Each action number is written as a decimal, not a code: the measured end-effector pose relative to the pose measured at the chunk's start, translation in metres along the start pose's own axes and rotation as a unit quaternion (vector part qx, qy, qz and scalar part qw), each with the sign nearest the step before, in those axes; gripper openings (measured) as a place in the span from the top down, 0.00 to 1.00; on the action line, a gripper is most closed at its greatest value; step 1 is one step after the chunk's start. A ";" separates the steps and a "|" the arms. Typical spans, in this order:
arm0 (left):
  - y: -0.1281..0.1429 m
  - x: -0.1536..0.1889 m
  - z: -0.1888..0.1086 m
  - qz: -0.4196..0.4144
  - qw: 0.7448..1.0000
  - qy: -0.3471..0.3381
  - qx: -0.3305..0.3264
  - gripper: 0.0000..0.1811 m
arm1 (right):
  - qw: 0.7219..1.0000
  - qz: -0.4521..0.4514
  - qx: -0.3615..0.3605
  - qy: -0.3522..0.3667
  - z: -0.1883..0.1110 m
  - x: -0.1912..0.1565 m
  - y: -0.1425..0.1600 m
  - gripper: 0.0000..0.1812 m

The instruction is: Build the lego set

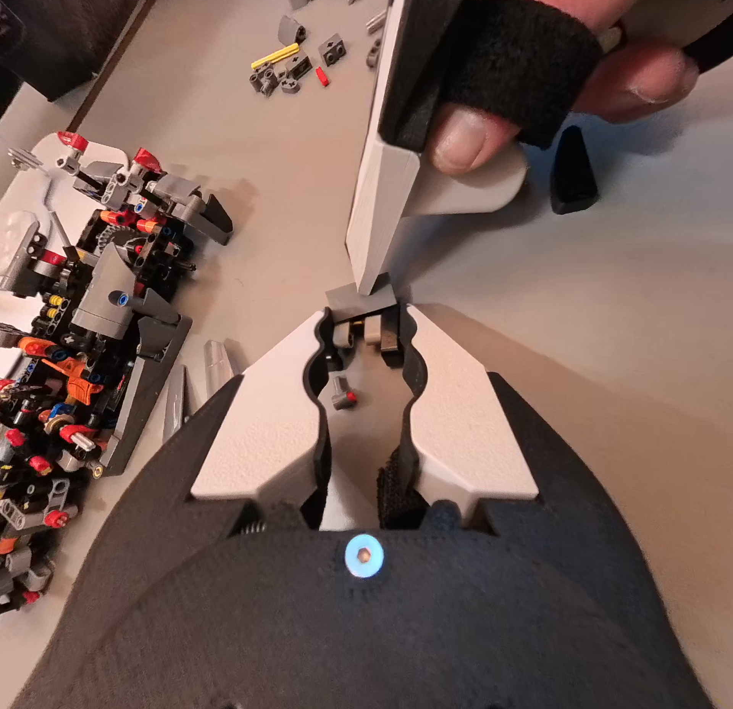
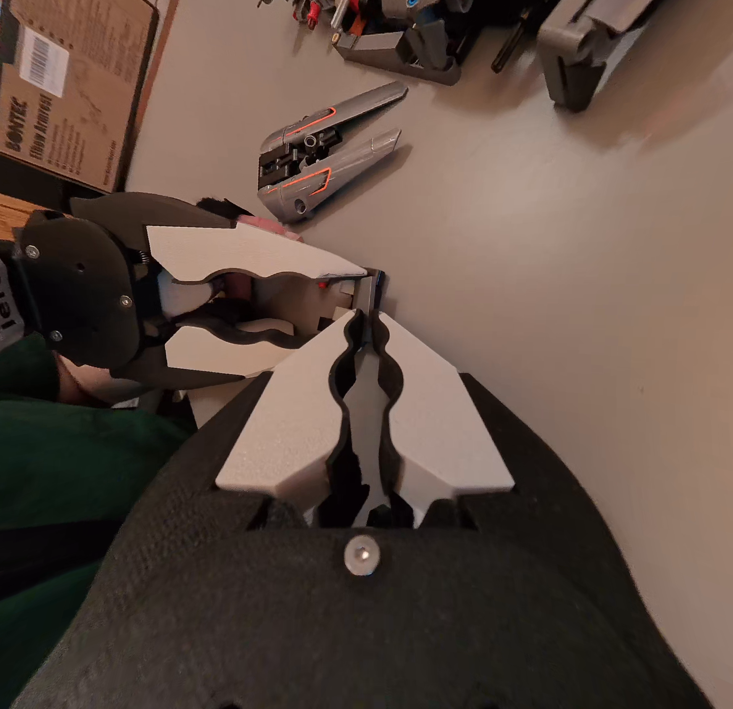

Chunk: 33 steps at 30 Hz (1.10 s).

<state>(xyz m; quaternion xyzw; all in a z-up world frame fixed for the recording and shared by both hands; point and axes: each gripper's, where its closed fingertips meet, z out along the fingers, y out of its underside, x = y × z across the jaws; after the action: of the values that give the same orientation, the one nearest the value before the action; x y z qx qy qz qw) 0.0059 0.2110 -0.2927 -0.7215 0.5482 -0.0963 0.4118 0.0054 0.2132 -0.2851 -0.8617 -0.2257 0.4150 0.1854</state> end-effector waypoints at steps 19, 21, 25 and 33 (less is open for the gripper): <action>-0.007 0.009 -0.004 0.076 0.997 0.005 0.033 0.87 | 0.998 0.034 0.038 -0.029 0.002 0.003 -0.004 0.99; -0.005 0.004 0.000 0.086 0.996 -0.012 0.019 0.86 | 0.998 0.031 0.036 -0.030 0.002 0.003 -0.004 0.99; -0.006 0.002 0.000 0.067 0.997 -0.005 0.022 0.89 | 0.999 0.026 0.032 -0.031 0.002 0.003 -0.003 0.99; -0.006 0.002 0.004 0.059 0.998 0.002 0.017 0.89 | 0.999 -0.038 0.020 -0.001 0.003 0.005 -0.003 0.97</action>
<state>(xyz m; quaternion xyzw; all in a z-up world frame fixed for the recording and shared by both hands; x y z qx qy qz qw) 0.0137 0.2113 -0.2918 -0.6807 0.5885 -0.0826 0.4284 0.0050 0.2187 -0.2885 -0.8481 -0.2497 0.4134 0.2179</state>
